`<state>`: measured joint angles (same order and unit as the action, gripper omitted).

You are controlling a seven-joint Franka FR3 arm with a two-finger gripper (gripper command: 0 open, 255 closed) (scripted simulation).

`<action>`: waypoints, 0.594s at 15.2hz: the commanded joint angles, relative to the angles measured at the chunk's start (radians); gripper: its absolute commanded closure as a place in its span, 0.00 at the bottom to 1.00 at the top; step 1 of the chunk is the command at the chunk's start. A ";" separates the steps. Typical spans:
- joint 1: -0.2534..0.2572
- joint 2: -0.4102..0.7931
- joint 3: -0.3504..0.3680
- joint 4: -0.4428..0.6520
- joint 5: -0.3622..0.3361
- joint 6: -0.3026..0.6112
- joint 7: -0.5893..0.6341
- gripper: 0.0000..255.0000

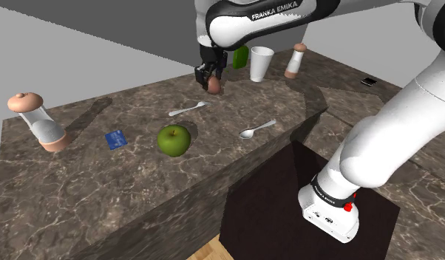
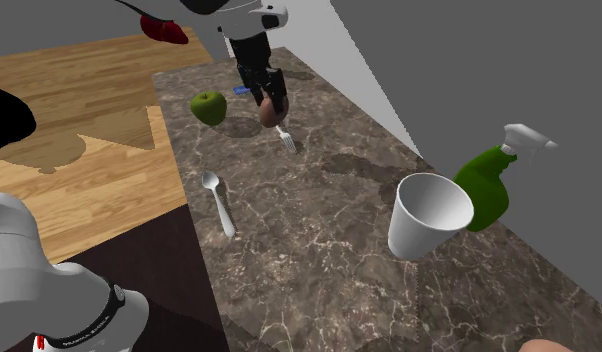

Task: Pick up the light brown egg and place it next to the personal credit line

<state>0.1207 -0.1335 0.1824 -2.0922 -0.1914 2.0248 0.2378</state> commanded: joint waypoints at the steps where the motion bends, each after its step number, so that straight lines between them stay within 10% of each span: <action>1: 0.018 0.025 0.026 0.025 -0.004 -0.008 0.048 1.00; 9: 0.105 0.185 0.126 0.190 -0.050 -0.060 0.246 1.00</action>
<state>0.2093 0.0275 0.2925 -1.9253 -0.2328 1.9722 0.4483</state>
